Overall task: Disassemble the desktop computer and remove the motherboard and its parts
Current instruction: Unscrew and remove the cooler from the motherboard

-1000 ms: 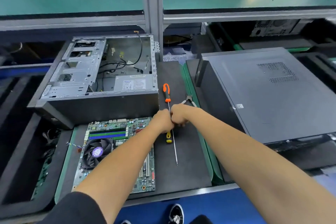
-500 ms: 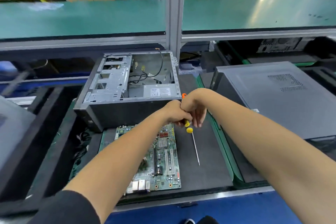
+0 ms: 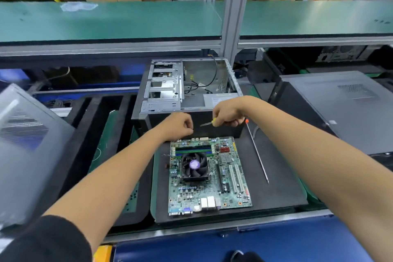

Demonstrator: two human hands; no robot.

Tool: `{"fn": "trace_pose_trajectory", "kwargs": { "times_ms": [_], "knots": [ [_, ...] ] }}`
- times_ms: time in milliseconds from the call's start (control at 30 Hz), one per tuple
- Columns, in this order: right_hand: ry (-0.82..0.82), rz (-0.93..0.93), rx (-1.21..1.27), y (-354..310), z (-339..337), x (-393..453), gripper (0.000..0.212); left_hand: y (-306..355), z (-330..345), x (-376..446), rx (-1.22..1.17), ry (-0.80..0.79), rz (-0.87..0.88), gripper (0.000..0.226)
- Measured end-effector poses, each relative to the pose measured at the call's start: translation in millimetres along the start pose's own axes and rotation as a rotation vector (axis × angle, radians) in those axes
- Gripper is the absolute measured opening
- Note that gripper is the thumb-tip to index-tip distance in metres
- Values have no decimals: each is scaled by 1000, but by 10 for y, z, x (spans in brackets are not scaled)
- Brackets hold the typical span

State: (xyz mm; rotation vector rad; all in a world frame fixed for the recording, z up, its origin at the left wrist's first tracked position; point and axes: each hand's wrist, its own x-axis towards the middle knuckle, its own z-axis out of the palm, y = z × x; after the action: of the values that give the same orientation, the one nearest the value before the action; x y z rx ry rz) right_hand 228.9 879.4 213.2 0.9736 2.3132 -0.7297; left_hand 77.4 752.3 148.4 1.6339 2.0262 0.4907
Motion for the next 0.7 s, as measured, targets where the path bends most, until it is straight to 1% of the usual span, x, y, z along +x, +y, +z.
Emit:
{"fn": "trace_pose_trajectory", "kwargs": {
  "times_ms": [33, 133, 233, 333, 433, 533, 700],
  "knots": [
    [32, -37, -6, -97, 25, 24, 17, -165, -11, -66, 19, -5, -32, 2],
    [104, -142, -68, -436, 123, 99, 23, -534, 69, -219, 16, -23, -101, 6],
    [172, -237, -189, -715, 257, 205, 20, -748, 252, -315, -53, -6, -126, 13],
    [209, -288, -234, -864, 335, 294, 17, -884, 444, -373, -128, -28, -122, 15],
    [214, -302, -254, -914, 350, 342, 16, -936, 590, -400, -228, -10, -117, 8],
    [172, -312, -313, -933, 348, 349, 20, -940, 696, -439, -282, 7, -112, 6],
    [133, -339, -362, -985, 411, 375, 22, -958, 812, -474, -282, 7, -119, 15]
  ]
}}
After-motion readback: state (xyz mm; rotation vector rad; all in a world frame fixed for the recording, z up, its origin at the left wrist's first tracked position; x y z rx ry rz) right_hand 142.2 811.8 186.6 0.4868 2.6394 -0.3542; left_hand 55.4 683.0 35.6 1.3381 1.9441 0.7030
